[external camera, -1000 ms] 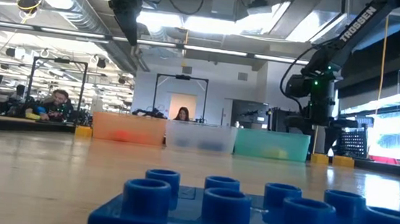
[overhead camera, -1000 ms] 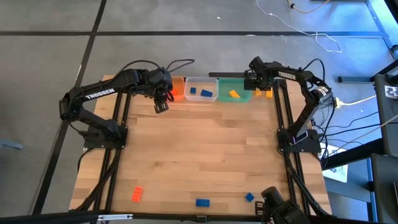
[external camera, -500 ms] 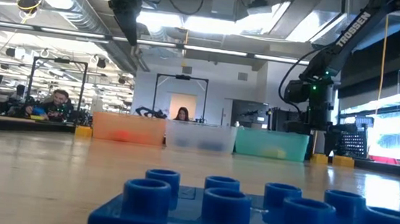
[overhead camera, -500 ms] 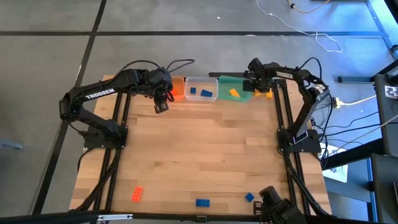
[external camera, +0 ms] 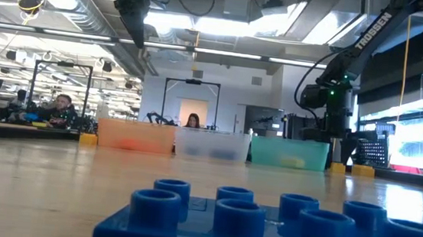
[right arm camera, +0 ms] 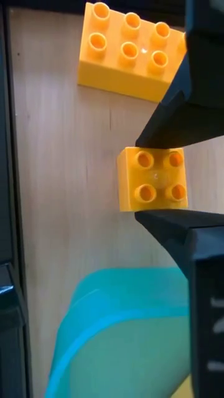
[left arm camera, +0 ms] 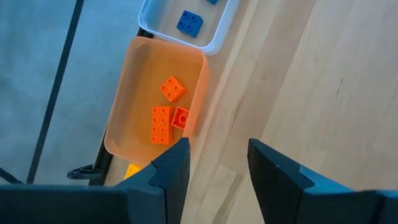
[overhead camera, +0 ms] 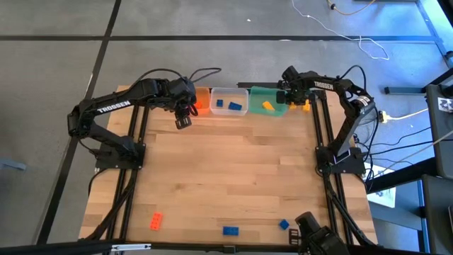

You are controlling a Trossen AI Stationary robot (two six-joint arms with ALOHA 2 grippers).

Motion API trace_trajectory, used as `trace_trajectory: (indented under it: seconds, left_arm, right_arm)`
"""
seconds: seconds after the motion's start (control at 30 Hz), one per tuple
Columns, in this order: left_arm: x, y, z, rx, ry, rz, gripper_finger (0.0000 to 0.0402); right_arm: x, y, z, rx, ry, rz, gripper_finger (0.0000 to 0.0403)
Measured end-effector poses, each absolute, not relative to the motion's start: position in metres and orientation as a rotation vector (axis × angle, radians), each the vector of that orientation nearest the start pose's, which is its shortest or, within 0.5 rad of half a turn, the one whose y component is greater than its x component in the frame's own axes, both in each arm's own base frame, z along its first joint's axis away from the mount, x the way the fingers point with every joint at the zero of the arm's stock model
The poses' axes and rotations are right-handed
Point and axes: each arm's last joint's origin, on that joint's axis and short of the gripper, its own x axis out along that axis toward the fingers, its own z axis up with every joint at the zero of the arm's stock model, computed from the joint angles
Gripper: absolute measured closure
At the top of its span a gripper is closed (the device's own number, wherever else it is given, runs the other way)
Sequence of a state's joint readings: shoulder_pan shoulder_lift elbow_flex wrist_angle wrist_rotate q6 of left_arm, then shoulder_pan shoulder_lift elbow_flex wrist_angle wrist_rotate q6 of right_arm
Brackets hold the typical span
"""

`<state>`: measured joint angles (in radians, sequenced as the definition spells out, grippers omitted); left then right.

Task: Sort & place blocks by color
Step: Put the yellow game piece into the green bin

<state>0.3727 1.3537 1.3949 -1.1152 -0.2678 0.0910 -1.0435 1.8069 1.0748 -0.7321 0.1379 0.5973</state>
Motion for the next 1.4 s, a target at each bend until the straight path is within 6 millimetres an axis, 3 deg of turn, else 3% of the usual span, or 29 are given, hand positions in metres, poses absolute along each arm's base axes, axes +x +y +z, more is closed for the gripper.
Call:
trace_trajectory:
  seconds: [0.27, 0.57, 0.77, 0.97, 1.17, 1.4]
  left_arm:
    - [0.231, 0.099, 0.347, 0.022, 1.115, 0.527, 0.0250]
    - [0.231, 0.098, 0.347, 0.027, 1.119, 0.523, 0.0250]
    - [0.231, 0.098, 0.347, 0.043, 1.124, 0.512, 0.0250]
    - [0.231, 0.098, 0.347, 0.042, 1.123, 0.510, 0.0250]
    - [0.232, 0.096, 0.347, 0.001, 1.111, 0.437, 0.0250]
    - [0.232, 0.096, 0.347, -0.011, 1.108, 0.417, 0.0250]
  right_arm:
    - [0.155, -0.274, 0.152, 1.094, 1.138, -1.373, 0.0272]
    - [0.161, -0.284, 0.188, 1.031, 1.207, -1.367, 0.0272]
    - [0.183, -0.285, 0.227, 0.958, 1.226, -1.243, 0.0272]
    - [0.221, -0.269, 0.256, 0.857, 1.204, -1.022, 0.0272]
    - [0.248, -0.245, 0.253, 0.700, 1.274, -0.843, 0.0272]
    - [0.252, -0.239, 0.232, 0.708, 1.269, -0.844, 0.0272]
